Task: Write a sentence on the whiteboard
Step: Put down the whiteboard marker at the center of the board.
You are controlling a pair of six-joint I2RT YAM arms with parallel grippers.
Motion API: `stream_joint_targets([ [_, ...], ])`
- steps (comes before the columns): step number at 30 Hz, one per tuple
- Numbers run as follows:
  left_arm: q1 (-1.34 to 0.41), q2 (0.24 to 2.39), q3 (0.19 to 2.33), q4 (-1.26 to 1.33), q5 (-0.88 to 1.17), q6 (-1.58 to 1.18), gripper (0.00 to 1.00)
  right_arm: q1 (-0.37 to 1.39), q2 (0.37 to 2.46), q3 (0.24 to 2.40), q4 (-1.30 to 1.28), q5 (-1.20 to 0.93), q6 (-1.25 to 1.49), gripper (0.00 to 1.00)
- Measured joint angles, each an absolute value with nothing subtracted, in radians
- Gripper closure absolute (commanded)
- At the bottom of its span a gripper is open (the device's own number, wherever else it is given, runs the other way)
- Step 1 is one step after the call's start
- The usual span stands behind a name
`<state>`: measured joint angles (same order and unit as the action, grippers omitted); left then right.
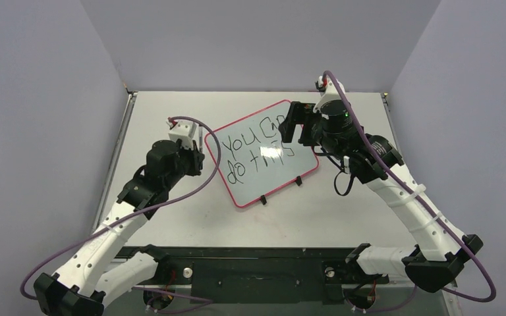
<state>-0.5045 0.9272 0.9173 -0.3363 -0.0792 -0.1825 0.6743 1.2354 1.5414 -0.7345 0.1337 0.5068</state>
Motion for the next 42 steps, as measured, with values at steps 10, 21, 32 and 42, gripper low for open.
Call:
stream_joint_targets([
  [10, -0.386, 0.920, 0.701, -0.441, -0.212, -0.456, 1.00, 0.674, 1.219, 1.448, -0.735, 0.153, 0.505, 0.14],
  [21, -0.317, 1.058, 0.510, -0.329, -0.171, -0.597, 1.00, 0.674, 1.200, 1.395, -0.733, 0.154, 0.506, 0.14],
  [32, -0.290, 1.137, 0.486, -0.247, -0.124, -0.619, 0.71, 0.674, 1.181, 1.372, -0.725, 0.157, 0.506, 0.14],
  [42, -0.263, 1.114, 0.491, -0.253, -0.115, -0.609, 0.52, 0.674, 1.165, 1.357, -0.697, 0.156, 0.504, 0.13],
])
